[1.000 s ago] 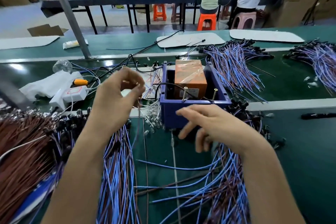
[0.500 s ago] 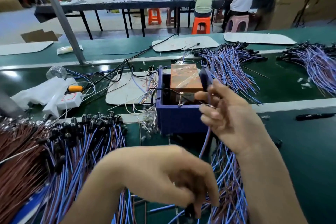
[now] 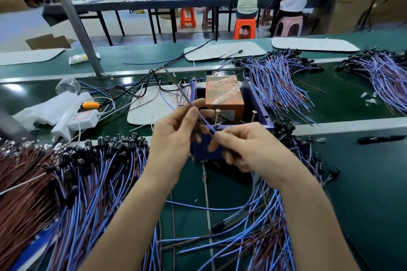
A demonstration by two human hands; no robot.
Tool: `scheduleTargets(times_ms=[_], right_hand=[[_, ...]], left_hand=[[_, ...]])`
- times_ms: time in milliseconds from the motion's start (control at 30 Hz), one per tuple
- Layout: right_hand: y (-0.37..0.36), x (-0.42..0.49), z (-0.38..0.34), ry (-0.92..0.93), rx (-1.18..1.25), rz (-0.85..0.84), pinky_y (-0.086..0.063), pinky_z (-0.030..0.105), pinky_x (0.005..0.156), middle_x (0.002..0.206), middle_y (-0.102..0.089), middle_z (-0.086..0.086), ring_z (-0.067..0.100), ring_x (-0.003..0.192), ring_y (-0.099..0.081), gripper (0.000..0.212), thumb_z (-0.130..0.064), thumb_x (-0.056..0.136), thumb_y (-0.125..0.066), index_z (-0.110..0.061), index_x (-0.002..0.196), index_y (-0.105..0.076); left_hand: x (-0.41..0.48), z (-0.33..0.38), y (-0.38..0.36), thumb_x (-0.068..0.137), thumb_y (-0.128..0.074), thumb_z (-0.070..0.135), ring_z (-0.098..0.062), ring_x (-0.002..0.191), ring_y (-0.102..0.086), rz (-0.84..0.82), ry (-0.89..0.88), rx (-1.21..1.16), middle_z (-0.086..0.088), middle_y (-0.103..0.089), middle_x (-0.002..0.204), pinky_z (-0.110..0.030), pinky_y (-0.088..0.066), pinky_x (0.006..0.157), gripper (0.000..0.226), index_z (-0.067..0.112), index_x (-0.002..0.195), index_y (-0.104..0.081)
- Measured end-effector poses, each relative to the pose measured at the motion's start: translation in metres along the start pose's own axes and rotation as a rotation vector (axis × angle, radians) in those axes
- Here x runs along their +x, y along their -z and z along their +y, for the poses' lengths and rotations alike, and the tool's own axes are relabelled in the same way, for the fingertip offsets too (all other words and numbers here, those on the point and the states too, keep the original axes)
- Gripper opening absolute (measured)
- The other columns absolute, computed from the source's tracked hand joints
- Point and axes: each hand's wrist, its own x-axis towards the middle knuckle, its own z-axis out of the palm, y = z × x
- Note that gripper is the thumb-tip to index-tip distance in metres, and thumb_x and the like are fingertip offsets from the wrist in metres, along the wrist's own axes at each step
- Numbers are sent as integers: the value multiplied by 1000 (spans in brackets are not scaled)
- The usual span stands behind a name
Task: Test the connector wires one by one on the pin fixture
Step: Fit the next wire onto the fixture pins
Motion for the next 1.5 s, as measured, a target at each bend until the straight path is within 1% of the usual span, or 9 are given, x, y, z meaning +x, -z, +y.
scheduleTargets(times_ms=[100, 233, 300, 367, 467, 567, 700, 833, 1500], right_hand=[[1, -2, 2, -50, -115, -98, -41, 18, 43, 55, -60, 3, 9, 45, -46, 24, -15, 96, -55, -8, 80, -72], [9, -2, 4, 20, -162, -80, -53, 24, 85, 91, -74, 6, 3, 81, -61, 17, -6, 92, -59, -7, 104, -72], [13, -1, 4, 70, -94, -57, -49, 10, 73, 93, -75, 3, -4, 76, -61, 27, -3, 92, -58, -8, 118, -65], [15, 1, 4, 82, -19, 38, -51, 12, 68, 91, -75, 6, 4, 73, -60, 28, -5, 93, -58, -8, 120, -64], [12, 4, 5, 98, 12, 148, -49, 24, 56, 64, -65, 0, 17, 59, -49, 14, -2, 91, -59, 0, 97, -72], [12, 5, 8, 108, -62, 219, -48, 30, 59, 62, -64, 4, 17, 56, -51, 11, -2, 89, -63, -2, 84, -73], [16, 6, 8, 76, -75, 245, -49, 19, 52, 58, -63, 3, 9, 51, -56, 16, -3, 89, -62, -7, 75, -70], [26, 7, 11, -3, -115, 294, -33, 13, 38, 47, -53, -4, 10, 45, -49, 27, -5, 87, -57, -12, 61, -61], [64, -4, 22, -158, -317, 223, -31, 13, 36, 43, -46, -1, 7, 35, -37, 44, -13, 89, -58, -17, 46, -51]], left_hand=[[0, -2, 1, 98, -44, 13, -9, 56, -52, -24, 40, 80, 6, -70, 69, -20, -43, 56, 24, 17, 93, -68], [-4, -3, -2, 98, -46, 8, -13, 55, -54, -220, 136, 242, 5, -64, 60, -22, -44, 54, 26, 10, 86, -68], [-5, -3, -3, 98, -45, 5, -9, 54, -55, -300, 177, 261, 2, -65, 61, -17, -44, 51, 26, 8, 84, -67], [-7, -3, -5, 99, -44, 5, -9, 56, -57, -391, 221, 290, 0, -69, 67, -16, -45, 53, 27, 9, 85, -67], [-9, -7, -9, 99, -44, 6, -8, 59, -60, -452, 248, 347, 1, -71, 71, -16, -44, 56, 27, 9, 90, -69], [-9, -9, -11, 97, -45, 4, -8, 56, -60, -438, 279, 345, 2, -72, 68, -17, -42, 55, 27, 8, 87, -70], [-8, -10, -10, 95, -46, 5, -11, 54, -58, -391, 316, 351, -2, -73, 69, -19, -40, 54, 27, 2, 87, -71], [-7, -9, -8, 93, -44, 3, -9, 51, -53, -373, 350, 390, -3, -70, 64, -17, -38, 51, 29, 1, 81, -71], [-1, -19, -2, 88, -45, 2, -5, 41, -51, -298, 439, 518, -5, -66, 55, -11, -39, 44, 31, -4, 75, -72]])
